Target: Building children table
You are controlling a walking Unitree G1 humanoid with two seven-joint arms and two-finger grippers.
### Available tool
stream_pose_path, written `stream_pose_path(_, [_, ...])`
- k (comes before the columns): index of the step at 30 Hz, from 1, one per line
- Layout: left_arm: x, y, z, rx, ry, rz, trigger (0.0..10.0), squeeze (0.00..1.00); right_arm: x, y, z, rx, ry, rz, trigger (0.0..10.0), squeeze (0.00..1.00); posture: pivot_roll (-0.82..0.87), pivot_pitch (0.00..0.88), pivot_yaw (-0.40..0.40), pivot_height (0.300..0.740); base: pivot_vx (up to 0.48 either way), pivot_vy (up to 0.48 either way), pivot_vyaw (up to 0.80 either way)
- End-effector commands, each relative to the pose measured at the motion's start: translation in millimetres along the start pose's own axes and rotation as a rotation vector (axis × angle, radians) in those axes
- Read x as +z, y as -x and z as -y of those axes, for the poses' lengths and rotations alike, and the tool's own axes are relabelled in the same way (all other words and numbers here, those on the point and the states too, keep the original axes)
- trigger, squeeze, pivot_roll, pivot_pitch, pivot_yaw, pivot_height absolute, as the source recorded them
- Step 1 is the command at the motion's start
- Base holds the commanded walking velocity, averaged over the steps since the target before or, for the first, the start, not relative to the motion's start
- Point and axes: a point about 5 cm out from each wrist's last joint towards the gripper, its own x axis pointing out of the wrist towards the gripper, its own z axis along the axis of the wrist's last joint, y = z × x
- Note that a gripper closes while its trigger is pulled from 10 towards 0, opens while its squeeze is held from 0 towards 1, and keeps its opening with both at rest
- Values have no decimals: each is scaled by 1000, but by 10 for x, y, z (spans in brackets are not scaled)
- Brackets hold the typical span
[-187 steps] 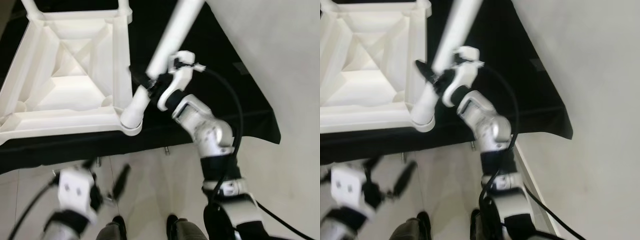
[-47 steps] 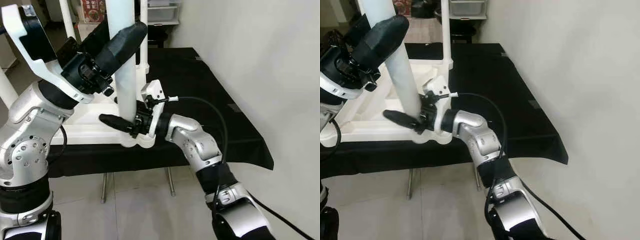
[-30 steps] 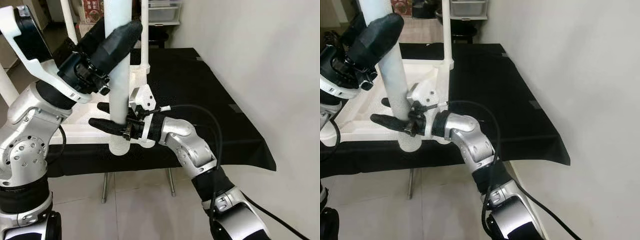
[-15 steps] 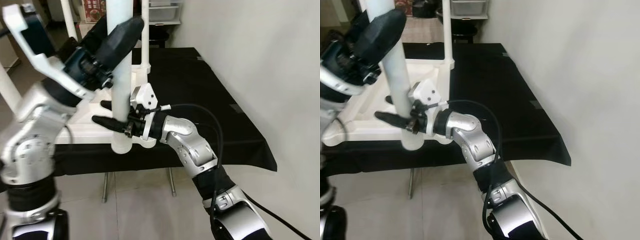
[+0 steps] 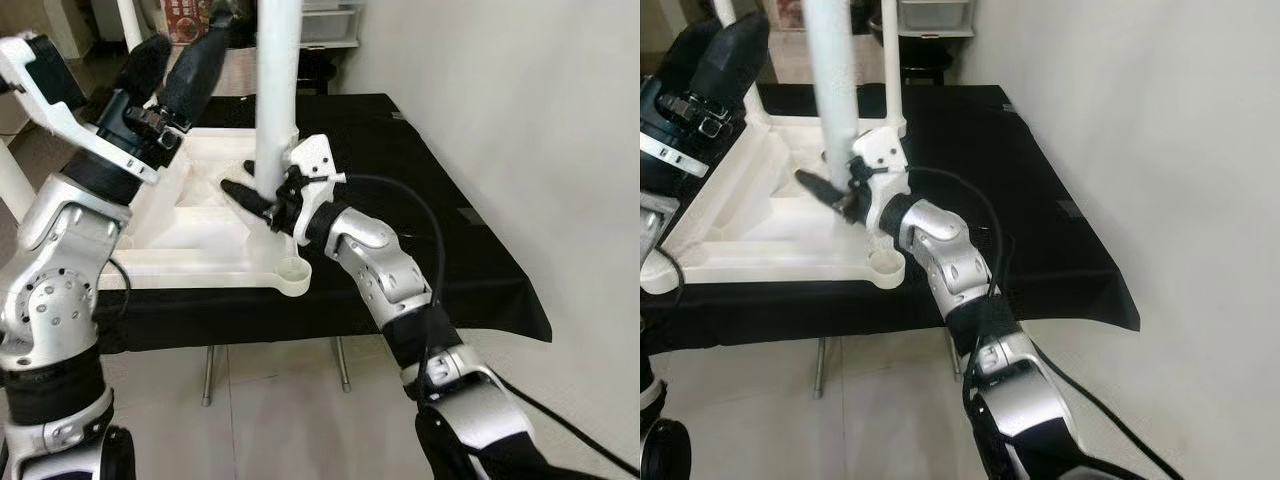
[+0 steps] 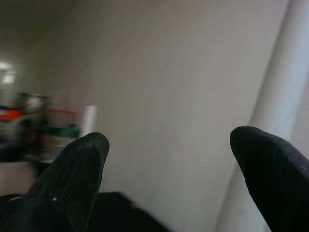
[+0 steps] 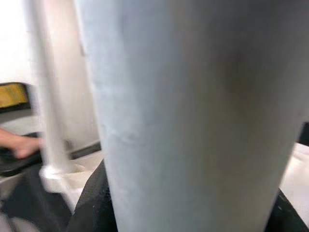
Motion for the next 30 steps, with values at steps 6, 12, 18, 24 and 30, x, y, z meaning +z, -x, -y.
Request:
stream_pose_path(6, [-77, 232, -214, 205, -180, -89, 10000, 1000, 53, 43, 294, -175, 19, 3, 0, 0, -6, 96, -52, 740, 0, 0, 0])
stream_pose_path(12, [-402, 547, 62, 61, -200, -313, 10000, 0, 77, 50, 335, -142, -6, 18, 10000, 0, 11, 166, -49, 740, 0, 0, 0])
stream_pose_path(18, [-769, 1070, 401, -27, -200, -581, 10000, 0, 107, 27, 238, 29, -18, 42, 10000, 0, 21, 245, -40, 740, 0, 0, 0])
stream_pose_path(24, [-908, 1452, 450, 32, -296, -737, 10000, 0, 182, -16, 167, 119, -63, 93, 10000, 0, 30, 314, -36, 740, 0, 0, 0])
stream_pose_path(30, [-866, 1777, 522, 21, -535, -852, 10000, 0, 270, 45, 181, 259, -57, 140, 10000, 0, 63, 391, -37, 740, 0, 0, 0])
